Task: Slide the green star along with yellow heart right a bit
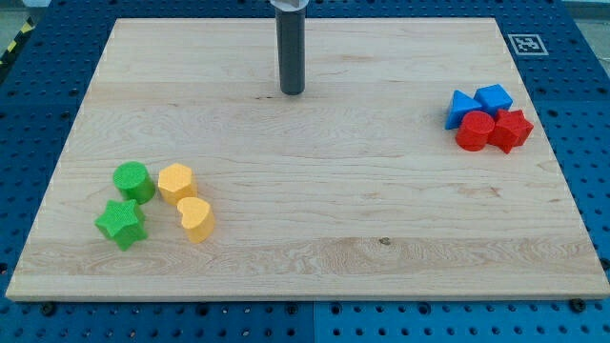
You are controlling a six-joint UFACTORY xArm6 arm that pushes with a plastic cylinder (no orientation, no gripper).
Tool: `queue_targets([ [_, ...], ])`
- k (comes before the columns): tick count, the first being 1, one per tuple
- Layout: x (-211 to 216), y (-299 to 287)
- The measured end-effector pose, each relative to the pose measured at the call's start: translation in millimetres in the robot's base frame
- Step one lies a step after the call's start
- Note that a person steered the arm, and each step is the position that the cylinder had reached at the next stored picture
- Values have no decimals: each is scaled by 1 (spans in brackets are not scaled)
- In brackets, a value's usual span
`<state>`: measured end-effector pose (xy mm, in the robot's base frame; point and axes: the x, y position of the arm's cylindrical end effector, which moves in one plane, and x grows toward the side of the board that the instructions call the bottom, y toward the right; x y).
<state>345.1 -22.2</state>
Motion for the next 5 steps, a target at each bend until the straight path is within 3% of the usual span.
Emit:
queue_targets([
  [1,0,-10],
  [3,-18,-118],
  [4,-8,-174],
  [5,42,-201],
])
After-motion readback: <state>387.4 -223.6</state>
